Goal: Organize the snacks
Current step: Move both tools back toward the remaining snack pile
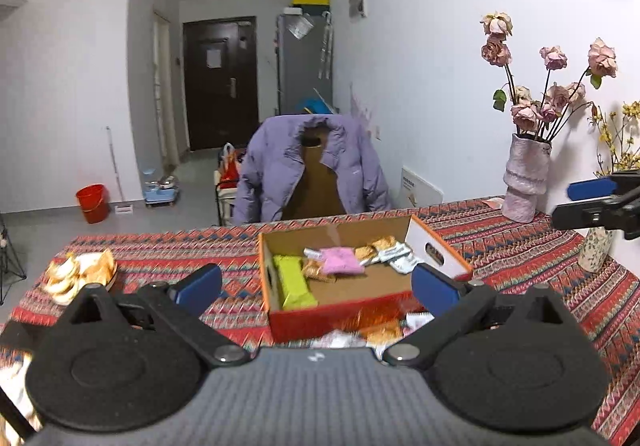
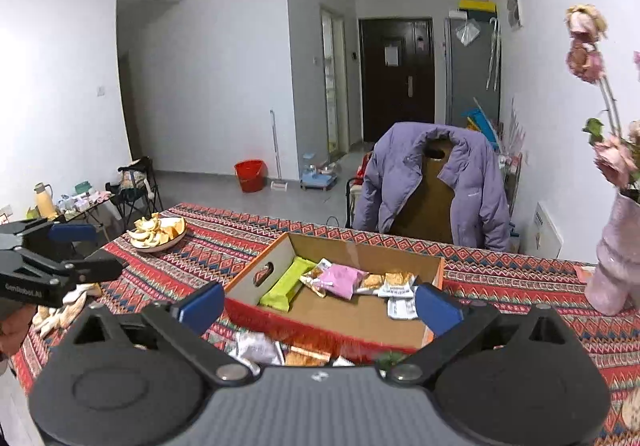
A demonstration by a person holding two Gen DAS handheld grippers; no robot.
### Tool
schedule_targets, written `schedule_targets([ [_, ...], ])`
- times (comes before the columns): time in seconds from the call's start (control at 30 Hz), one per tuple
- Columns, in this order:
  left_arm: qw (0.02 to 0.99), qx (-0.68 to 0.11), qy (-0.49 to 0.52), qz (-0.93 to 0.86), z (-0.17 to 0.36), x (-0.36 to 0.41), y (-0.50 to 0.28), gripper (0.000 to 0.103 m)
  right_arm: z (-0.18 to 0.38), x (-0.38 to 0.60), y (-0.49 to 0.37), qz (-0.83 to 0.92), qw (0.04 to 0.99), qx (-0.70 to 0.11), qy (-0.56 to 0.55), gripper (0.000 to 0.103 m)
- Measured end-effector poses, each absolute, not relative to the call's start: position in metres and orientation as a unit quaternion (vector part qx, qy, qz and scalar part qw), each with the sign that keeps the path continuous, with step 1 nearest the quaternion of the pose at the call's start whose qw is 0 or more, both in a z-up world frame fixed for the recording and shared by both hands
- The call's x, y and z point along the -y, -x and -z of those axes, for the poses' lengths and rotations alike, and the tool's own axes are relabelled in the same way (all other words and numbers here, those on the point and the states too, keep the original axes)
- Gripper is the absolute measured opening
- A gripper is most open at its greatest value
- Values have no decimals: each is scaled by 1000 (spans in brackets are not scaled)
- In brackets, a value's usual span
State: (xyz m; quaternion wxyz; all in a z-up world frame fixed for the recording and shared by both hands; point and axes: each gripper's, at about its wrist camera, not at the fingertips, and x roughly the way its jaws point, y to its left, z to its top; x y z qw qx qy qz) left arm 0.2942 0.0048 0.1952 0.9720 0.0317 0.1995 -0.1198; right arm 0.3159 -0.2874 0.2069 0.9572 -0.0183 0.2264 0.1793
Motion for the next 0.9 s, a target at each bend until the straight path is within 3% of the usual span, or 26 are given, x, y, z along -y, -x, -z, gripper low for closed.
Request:
schedule_targets([
  [0.47,984,-154,-14,87,-98,-35,-174,103,-97,267,-177,-138,972,-175,75,103],
  [0.9,969,-202,-40,133,-62,-20,-196,103,-67,263,-167,-112,977,-180,24,103],
])
